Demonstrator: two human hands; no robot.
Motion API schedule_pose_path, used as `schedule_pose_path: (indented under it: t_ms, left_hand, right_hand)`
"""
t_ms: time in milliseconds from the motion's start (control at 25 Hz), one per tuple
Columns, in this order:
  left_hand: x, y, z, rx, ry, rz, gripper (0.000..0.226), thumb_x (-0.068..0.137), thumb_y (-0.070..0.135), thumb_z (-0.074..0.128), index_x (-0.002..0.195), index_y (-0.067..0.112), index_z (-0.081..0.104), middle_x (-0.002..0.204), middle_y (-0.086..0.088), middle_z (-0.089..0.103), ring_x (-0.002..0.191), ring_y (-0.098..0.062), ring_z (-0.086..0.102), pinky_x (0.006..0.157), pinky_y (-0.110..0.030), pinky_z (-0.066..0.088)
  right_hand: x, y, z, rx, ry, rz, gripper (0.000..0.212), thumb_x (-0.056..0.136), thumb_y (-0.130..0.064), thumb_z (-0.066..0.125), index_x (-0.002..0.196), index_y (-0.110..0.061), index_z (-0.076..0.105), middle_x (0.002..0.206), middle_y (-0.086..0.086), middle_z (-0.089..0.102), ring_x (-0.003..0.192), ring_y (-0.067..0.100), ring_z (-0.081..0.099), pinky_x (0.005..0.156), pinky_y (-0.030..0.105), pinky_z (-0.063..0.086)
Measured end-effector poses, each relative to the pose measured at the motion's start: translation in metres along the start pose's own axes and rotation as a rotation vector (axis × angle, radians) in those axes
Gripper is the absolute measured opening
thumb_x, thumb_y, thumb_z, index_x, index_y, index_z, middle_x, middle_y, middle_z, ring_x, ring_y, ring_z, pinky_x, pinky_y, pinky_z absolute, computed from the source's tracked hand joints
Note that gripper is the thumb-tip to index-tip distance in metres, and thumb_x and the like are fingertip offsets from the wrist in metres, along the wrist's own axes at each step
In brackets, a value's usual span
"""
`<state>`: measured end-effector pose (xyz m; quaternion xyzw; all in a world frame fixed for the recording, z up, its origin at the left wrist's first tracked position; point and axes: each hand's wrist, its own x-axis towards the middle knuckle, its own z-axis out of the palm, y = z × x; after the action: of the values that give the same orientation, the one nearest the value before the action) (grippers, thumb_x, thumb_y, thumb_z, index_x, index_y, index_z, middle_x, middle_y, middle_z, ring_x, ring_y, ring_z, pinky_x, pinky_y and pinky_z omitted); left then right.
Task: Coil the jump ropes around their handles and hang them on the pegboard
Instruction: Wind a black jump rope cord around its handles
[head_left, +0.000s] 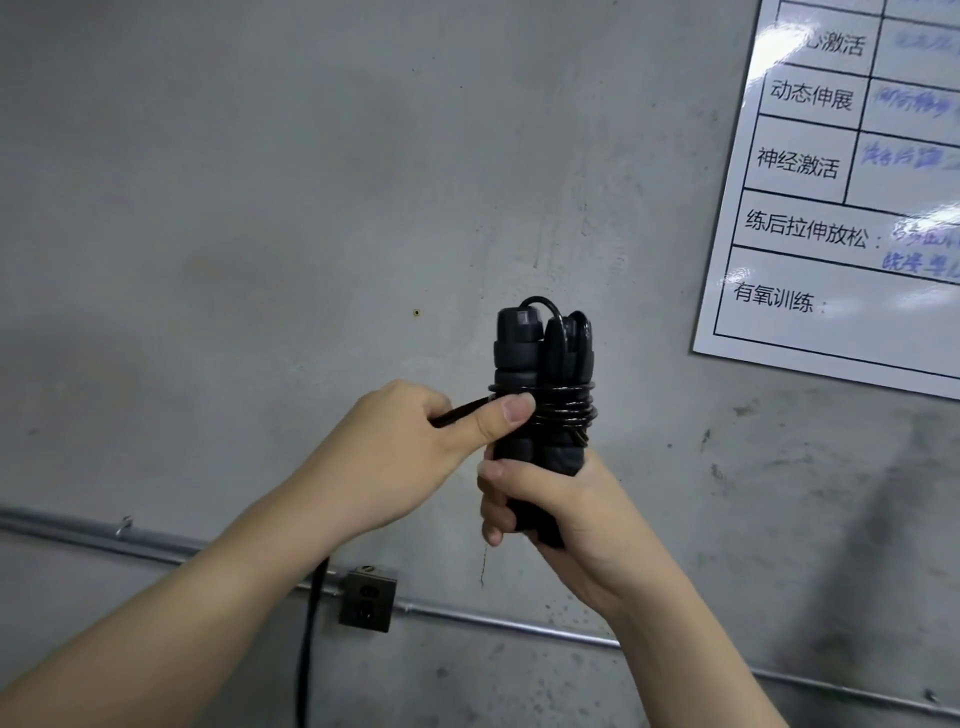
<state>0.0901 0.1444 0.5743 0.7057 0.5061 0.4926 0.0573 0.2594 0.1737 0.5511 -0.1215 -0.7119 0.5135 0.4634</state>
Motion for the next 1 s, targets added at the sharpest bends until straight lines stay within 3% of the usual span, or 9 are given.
schedule_pose_path:
  t_ms: [80,200,320,440,600,760,800,880,1000]
  left_hand:
    - [-0.002,0.002,-0.004,0.065,0.046,0.024,0.091,0.047,0.109,0.034,0.058,0.019,0.032,0.049,0.009,0.025,0.046,-0.012,0.026,0.05,-0.029,0.025]
    - [-0.005,0.005,-0.009,0.005,0.099,0.079,0.086,0.069,0.099,0.033,0.06,0.014,0.029,0.051,0.009,0.022,0.048,-0.011,0.024,0.047,-0.024,0.022]
    - [-0.008,0.007,-0.014,-0.063,0.154,0.103,0.062,0.1,0.056,0.049,0.062,0.01,0.03,0.054,0.007,0.021,0.05,-0.012,0.022,0.049,-0.026,0.02]
    - [-0.015,0.008,-0.012,0.002,0.162,0.127,0.045,0.105,0.03,0.049,0.065,0.008,0.047,0.048,0.01,0.028,0.047,-0.01,0.028,0.048,-0.026,0.023]
    - [-0.033,0.016,-0.003,0.053,0.156,0.118,0.049,0.1,0.055,0.04,0.069,0.02,0.056,0.044,0.012,0.044,0.045,-0.01,0.04,0.048,-0.026,0.028]
    - [-0.042,0.023,0.004,0.335,0.205,0.048,0.081,0.064,0.096,0.02,0.077,0.024,0.053,0.056,0.008,0.051,0.054,-0.011,0.051,0.052,-0.032,0.037]
    - [-0.04,0.021,0.006,0.387,0.229,0.029,0.084,0.061,0.098,0.018,0.08,0.025,0.055,0.06,0.008,0.054,0.058,-0.012,0.055,0.054,-0.033,0.04]
    - [-0.035,0.015,0.006,0.372,0.244,0.009,0.081,0.061,0.097,0.02,0.079,0.027,0.057,0.061,0.007,0.056,0.061,-0.013,0.057,0.053,-0.032,0.039]
    - [-0.026,0.003,-0.007,0.24,0.174,0.04,0.072,0.065,0.095,0.028,0.073,0.03,0.056,0.057,0.004,0.055,0.058,-0.013,0.056,0.054,-0.032,0.037]
  right_hand:
    - [0.001,-0.001,-0.002,-0.051,0.023,-0.017,0.014,0.085,-0.001,0.064,0.098,0.006,0.062,0.073,0.005,0.05,0.058,0.021,0.044,0.057,0.035,0.047]
    - [0.001,-0.003,-0.001,-0.035,0.022,-0.017,0.008,0.083,-0.001,0.065,0.089,-0.002,0.06,0.074,0.007,0.05,0.057,0.021,0.044,0.057,0.035,0.047]
    - [0.002,-0.003,-0.002,-0.079,0.066,-0.002,0.01,0.081,-0.003,0.067,0.087,-0.004,0.06,0.076,0.009,0.052,0.057,0.022,0.045,0.058,0.035,0.048]
    - [0.004,0.0,-0.004,-0.239,0.197,-0.002,0.008,0.08,-0.004,0.07,0.083,-0.004,0.062,0.075,0.014,0.051,0.062,0.026,0.047,0.058,0.031,0.05]
    - [0.006,0.009,0.004,-0.422,0.292,-0.037,0.01,0.088,0.004,0.064,0.079,0.003,0.061,0.064,0.006,0.053,0.061,0.02,0.049,0.056,0.029,0.051]
    - [0.008,0.033,0.033,-0.6,0.439,-0.165,0.022,0.086,-0.015,0.062,0.072,-0.033,0.059,0.058,-0.013,0.059,0.054,0.003,0.049,0.05,0.019,0.039]
    - [0.008,0.043,0.04,-0.688,0.478,-0.162,0.01,0.084,-0.031,0.061,0.076,-0.034,0.055,0.059,-0.013,0.058,0.053,0.003,0.048,0.049,0.021,0.036]
    - [0.006,0.055,0.048,-0.835,0.521,-0.139,0.019,0.08,-0.048,0.055,0.09,-0.032,0.053,0.064,-0.009,0.061,0.056,0.008,0.053,0.049,0.03,0.041]
    - [0.007,0.041,0.039,-0.823,0.347,-0.12,0.031,0.079,-0.045,0.067,0.103,-0.031,0.054,0.077,-0.008,0.066,0.066,0.011,0.062,0.059,0.035,0.053]
